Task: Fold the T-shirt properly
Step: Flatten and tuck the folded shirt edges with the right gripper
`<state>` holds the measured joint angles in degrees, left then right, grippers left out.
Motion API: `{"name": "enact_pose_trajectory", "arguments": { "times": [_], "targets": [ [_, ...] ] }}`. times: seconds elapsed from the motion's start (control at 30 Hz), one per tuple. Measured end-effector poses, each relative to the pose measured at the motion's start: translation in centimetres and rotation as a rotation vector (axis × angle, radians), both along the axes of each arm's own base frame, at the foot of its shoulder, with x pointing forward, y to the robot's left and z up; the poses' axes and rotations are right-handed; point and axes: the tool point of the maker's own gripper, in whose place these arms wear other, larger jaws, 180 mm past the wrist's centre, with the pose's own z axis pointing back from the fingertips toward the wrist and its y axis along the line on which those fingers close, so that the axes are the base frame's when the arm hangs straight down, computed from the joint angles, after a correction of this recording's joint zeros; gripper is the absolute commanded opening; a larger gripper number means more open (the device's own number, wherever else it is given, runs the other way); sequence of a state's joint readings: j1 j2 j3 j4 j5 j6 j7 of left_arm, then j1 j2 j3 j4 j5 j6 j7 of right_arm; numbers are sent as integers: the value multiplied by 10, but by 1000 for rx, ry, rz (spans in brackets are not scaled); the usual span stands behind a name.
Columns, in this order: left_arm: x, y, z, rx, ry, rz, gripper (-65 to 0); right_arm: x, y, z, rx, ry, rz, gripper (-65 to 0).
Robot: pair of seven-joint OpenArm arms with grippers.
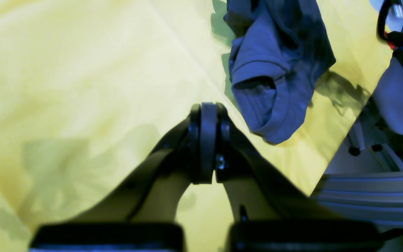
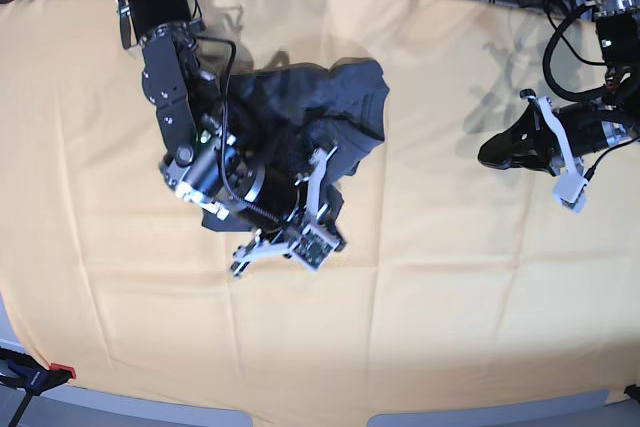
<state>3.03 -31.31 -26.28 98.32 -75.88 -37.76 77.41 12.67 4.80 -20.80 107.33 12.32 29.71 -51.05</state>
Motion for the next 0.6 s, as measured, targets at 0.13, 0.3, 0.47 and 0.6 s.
{"name": "enact_pose_trajectory", "arguments": {
  "times": [0.13,0.3,0.47,0.6],
  "targets": [
    [0,0,0,-3,-1,-1,-650,-5,-34,-27,-124,89,-46,-650],
    [0,0,0,-2,-1,0,-650,-40,-60,-68,-207,233,28,-650],
    [0,0,0,-2,-1,0,-650,-60,-78,-88,-229,306,36,-650],
    [0,0,0,-2,-1,0,-650,-67,-89,-97,-270,338,27,-650]
  ]
}}
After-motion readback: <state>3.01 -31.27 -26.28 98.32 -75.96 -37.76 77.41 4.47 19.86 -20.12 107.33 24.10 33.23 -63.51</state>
